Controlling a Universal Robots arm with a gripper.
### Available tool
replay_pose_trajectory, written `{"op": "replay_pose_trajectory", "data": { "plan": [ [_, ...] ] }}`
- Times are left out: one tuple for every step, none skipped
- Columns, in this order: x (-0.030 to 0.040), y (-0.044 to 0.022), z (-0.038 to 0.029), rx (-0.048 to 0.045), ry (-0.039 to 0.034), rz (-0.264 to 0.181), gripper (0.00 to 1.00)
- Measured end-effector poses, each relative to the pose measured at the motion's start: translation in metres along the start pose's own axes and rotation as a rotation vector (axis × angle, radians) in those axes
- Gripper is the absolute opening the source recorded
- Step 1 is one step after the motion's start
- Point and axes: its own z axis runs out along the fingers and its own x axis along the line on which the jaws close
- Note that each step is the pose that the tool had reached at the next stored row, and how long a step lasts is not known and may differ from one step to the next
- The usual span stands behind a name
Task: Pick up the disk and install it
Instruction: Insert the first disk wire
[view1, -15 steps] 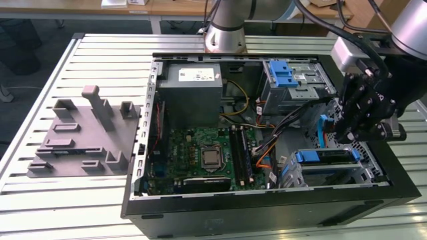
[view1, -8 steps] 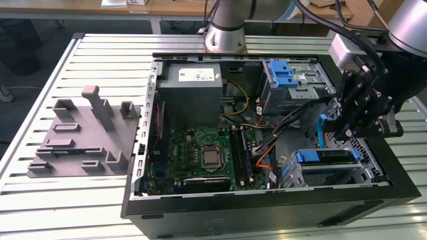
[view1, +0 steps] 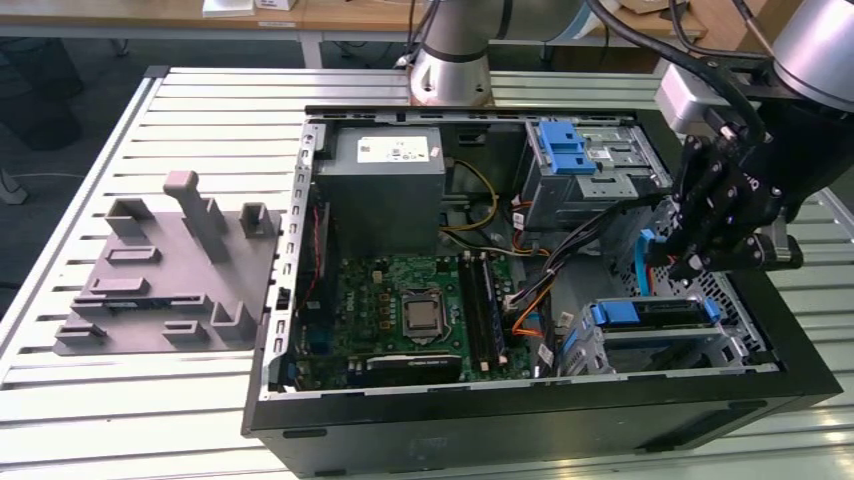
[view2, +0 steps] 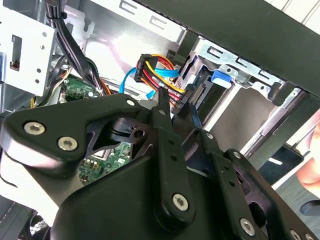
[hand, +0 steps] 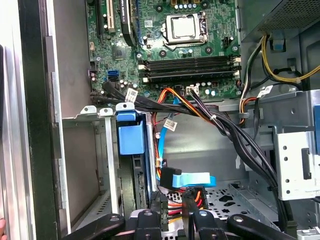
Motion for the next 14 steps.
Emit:
{"op": "replay_pose_trajectory", "data": {
  "plan": [
    [0.0001, 0.0, 0.0002, 0.0, 0.0, 0.0, 0.31],
    [0.0006, -0.0001, 0.0004, 0.0005, -0.0002, 0.0, 0.31],
    [0.0011, -0.0001, 0.0005, 0.0012, -0.0003, 0.0, 0.31],
    [0.0016, -0.0002, 0.0006, 0.002, -0.0003, 0.0, 0.31],
    [0.002, -0.0002, 0.0007, 0.0032, -0.0004, 0.0, 0.31],
    [0.0024, -0.0002, 0.0007, 0.0045, -0.0005, 0.0, 0.31],
    [0.0027, 0.0001, 0.0007, 0.006, -0.0007, 0.0, 0.31],
    [0.0028, 0.0003, 0.0007, 0.0074, -0.0008, 0.0, 0.31],
    [0.0031, 0.0006, 0.0007, 0.0088, -0.0009, 0.0, 0.31],
    [0.0033, 0.001, 0.0007, 0.0105, -0.0011, 0.0, 0.31],
    [0.0035, 0.0014, 0.0007, 0.0121, -0.0013, 0.0, 0.31],
    [0.0037, 0.002, 0.0007, 0.0135, -0.0014, 0.0, 0.31],
    [0.0038, 0.0026, 0.0008, 0.0147, -0.0017, 0.0, 0.31],
    [0.0039, 0.0032, 0.0008, 0.0155, -0.0017, 0.0, 0.31]
  ]
}}
